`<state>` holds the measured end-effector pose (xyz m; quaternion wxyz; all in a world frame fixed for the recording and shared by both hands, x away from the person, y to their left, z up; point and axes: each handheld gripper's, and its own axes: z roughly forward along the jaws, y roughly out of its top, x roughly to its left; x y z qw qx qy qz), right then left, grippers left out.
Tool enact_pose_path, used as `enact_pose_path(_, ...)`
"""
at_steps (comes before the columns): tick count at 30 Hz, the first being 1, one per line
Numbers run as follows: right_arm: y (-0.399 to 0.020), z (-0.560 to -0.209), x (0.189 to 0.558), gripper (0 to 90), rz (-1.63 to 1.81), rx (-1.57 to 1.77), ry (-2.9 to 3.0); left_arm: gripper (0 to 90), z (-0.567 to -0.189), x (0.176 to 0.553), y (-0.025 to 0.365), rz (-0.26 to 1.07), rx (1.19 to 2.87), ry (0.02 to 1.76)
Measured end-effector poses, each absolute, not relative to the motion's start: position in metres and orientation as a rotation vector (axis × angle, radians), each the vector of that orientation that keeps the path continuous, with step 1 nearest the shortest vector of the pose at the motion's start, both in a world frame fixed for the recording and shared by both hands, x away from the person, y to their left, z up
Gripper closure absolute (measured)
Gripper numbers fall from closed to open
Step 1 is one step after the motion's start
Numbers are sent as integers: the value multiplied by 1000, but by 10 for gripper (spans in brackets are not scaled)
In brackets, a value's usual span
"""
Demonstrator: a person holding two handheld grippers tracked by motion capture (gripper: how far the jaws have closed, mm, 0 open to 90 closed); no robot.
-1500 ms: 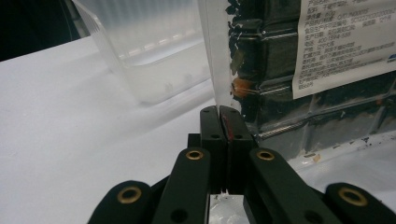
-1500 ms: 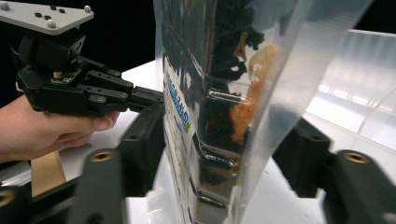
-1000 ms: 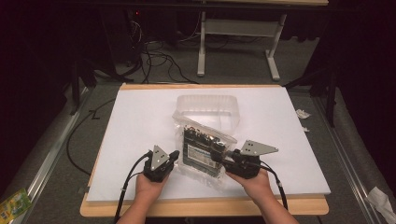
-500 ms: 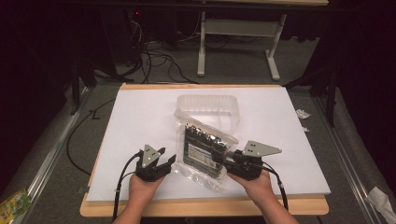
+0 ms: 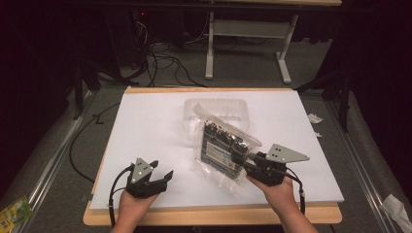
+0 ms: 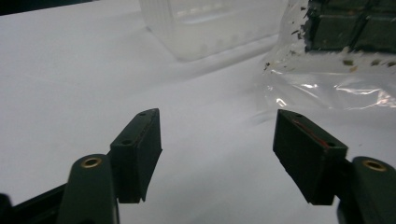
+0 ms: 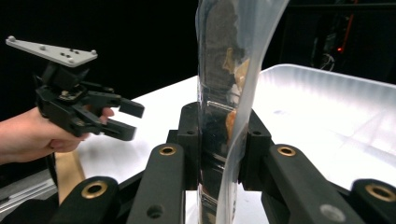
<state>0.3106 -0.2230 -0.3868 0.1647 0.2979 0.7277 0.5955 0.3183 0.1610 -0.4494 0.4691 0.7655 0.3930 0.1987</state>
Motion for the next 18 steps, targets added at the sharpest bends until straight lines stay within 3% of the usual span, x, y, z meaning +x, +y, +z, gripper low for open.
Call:
enact_pose_path(6, -229, -380, 317, 757, 1676, 867, 2046, 325, -448, 318, 171, 548, 1881, 965)
enact_pose_path(18, -233, -349, 347, 756, 1667, 876, 1986, 329, -444, 313, 166, 535, 1889, 911)
